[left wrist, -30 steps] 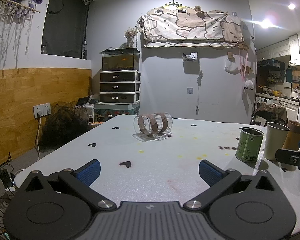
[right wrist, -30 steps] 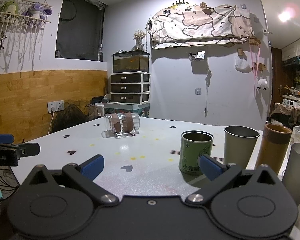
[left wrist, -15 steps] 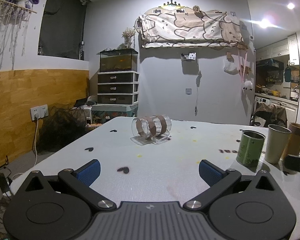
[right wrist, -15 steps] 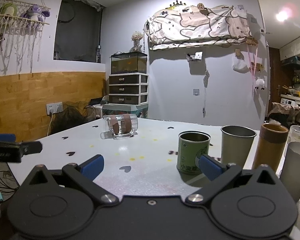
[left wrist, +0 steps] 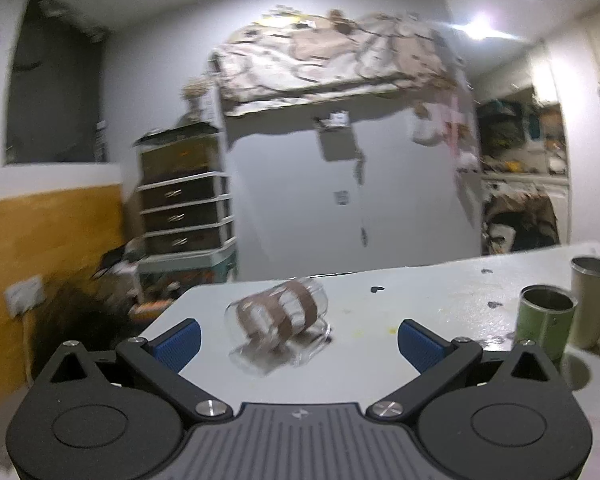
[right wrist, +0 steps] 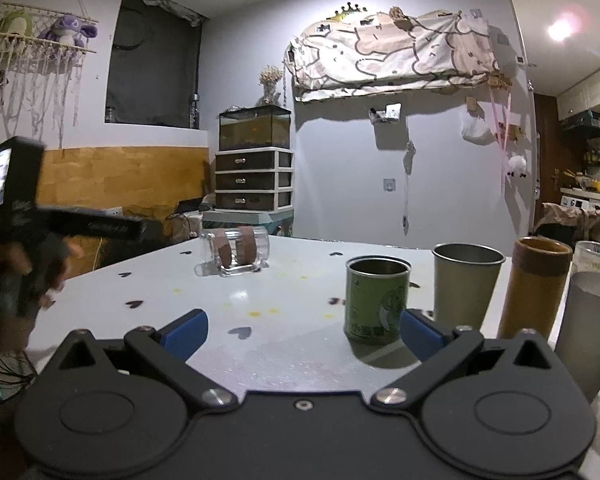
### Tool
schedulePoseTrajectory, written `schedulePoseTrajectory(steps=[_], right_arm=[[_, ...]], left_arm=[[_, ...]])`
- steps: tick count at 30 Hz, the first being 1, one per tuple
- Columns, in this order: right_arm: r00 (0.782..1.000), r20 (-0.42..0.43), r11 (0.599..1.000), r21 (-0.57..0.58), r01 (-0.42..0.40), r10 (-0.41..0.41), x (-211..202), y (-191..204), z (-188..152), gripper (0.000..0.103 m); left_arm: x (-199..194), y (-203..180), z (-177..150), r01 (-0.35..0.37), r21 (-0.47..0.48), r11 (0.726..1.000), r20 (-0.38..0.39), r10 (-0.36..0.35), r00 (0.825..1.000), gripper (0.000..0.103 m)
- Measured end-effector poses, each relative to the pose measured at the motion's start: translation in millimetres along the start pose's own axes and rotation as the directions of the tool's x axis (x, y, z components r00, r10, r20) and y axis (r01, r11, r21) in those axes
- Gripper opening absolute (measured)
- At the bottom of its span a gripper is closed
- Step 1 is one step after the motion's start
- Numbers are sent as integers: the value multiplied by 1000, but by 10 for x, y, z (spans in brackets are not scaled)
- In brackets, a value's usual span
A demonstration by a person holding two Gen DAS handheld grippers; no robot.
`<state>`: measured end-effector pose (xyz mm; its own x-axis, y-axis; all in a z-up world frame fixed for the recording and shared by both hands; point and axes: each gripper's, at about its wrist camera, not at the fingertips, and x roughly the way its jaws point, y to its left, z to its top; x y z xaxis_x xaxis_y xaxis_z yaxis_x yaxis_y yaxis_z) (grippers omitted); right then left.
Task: Flip cup upright
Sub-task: 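Reach the left tool to the clear banded glass cup and grasp it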
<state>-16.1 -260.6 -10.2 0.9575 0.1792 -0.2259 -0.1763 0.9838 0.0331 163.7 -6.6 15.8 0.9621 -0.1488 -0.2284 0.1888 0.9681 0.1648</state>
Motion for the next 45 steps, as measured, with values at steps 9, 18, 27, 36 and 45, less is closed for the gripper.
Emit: schedulePoseTrajectory(steps=[9,18,27,36,45], right_arm=[[1000,-26,1000,13,11,-10,273,-129,-1,103],[997,-82,999,31,17,-15,646,-205,-65,103],[990,-137,998,42,43,-36,846,-263,-101,103],[992,-126,997,68,30,-21,823,-292,-94,103],[994,-106,993,109,33,-21,643,-334,-108,103]], left_arm=[[1104,123,222,117,298,947,-122,-84,989,103],[2142,250,301,189,499,846,-342,-9,940,93],[2529,406,206,290,409,865,-494,-57,868,87],[2164,311,121,101,314,944,-462,59,885,79],[1274,-6,-3,88,306,948,-466,69,882,78]])
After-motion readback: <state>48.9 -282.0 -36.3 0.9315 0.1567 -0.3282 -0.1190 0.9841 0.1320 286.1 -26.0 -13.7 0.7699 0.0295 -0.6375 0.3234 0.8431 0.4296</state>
